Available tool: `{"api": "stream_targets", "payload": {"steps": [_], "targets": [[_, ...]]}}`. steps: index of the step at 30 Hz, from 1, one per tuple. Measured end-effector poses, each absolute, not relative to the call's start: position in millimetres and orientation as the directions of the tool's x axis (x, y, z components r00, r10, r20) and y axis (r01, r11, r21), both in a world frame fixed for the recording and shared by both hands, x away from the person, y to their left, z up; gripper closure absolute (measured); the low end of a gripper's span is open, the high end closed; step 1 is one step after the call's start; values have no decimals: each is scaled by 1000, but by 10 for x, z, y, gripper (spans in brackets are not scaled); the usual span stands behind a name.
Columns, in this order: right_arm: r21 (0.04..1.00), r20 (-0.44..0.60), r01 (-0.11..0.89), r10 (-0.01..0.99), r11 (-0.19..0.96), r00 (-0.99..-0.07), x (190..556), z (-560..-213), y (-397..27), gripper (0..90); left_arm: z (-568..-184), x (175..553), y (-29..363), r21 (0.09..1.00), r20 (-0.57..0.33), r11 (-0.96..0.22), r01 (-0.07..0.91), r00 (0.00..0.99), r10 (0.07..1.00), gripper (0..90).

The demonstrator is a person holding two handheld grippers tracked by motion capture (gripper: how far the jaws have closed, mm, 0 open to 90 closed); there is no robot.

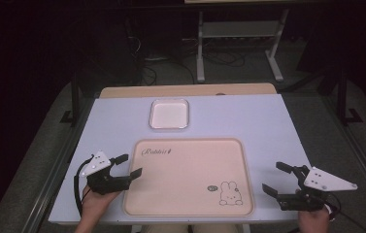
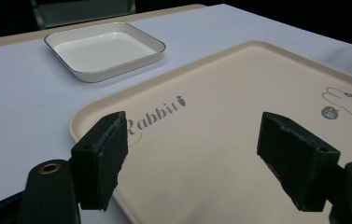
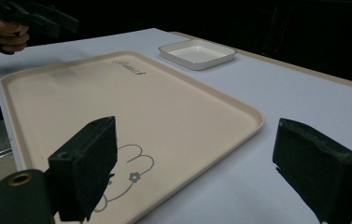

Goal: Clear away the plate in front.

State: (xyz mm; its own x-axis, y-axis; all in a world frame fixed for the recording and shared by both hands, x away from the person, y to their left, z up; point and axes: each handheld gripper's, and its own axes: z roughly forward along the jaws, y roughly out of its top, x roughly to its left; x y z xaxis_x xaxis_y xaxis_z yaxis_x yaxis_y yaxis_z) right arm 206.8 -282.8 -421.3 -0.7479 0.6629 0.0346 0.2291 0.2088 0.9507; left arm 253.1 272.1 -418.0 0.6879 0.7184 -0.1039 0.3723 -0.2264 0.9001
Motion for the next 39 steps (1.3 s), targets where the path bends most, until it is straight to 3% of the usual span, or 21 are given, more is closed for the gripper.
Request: {"api": "stream_targets", "payload": {"steps": [4,39], "targets": [[950,39,236,668,207,-743,2077,-4219,-2837,130,-4161,2622,2756,881,-161,-216,421,697,699,291],[950,39,234,669,205,-742,2073,-4216,-2825,130,-3854,3765,2663,790,-205,-217,574,581,788,297]]}}
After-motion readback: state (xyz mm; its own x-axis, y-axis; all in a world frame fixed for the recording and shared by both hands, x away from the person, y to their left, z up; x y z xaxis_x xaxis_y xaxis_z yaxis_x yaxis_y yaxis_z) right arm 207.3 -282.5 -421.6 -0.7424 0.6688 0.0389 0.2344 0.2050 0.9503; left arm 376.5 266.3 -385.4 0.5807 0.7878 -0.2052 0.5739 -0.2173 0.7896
